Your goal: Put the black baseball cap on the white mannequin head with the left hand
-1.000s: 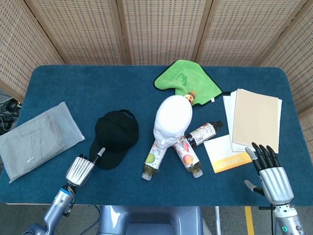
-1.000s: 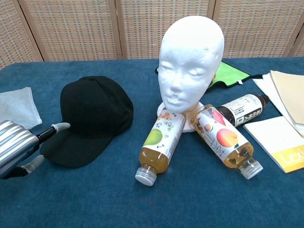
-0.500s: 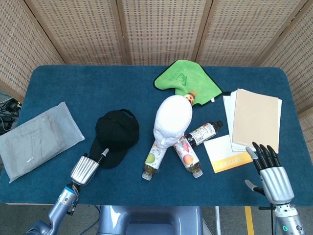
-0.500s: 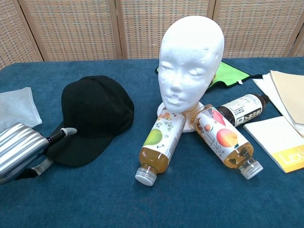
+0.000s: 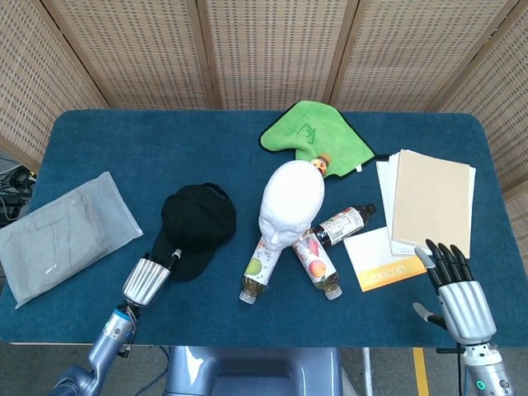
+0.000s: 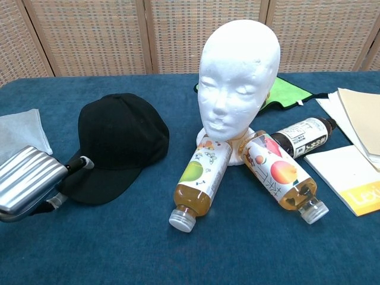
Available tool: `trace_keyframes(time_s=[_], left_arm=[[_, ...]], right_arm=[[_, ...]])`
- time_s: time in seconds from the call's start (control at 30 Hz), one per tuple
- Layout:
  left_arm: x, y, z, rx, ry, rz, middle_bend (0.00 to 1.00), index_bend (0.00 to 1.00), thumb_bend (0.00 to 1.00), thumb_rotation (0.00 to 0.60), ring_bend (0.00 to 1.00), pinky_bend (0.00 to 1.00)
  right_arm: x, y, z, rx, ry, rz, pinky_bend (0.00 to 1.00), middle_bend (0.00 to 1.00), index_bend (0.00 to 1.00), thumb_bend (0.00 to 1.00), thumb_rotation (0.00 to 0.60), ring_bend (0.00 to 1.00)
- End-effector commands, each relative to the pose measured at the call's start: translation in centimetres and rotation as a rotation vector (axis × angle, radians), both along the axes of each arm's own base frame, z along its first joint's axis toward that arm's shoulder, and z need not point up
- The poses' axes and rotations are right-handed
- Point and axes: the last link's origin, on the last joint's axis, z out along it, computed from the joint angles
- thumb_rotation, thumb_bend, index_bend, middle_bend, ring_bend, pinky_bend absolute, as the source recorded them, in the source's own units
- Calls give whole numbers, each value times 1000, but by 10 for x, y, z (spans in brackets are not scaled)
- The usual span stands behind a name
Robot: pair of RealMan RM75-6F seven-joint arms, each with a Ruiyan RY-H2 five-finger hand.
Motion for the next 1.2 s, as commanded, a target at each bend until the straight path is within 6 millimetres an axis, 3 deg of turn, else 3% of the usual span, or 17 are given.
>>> trace_keyframes(time_s=[0.03,0.97,1.07,1.2], left_arm=[[1,3,-2,12,-1,-3,922,313,435,600,865,788],[21,32,8,144,83,-138,922,385,452,600,865,788],[24,35,12,163,110,-175,922,427,473,600,867,788],[27,42,16,184,103,-181,926,563,560,600,875,791]], right_arm=[[0,0,0,0,1,1,0,0,82,38,600,0],[4,3,-6,20,18,23,0,0,81,39,600,0],[4,2,-7,20,18,22,0,0,81,39,600,0],[3,2,-8,22,20,22,0,0,82,39,600,0]])
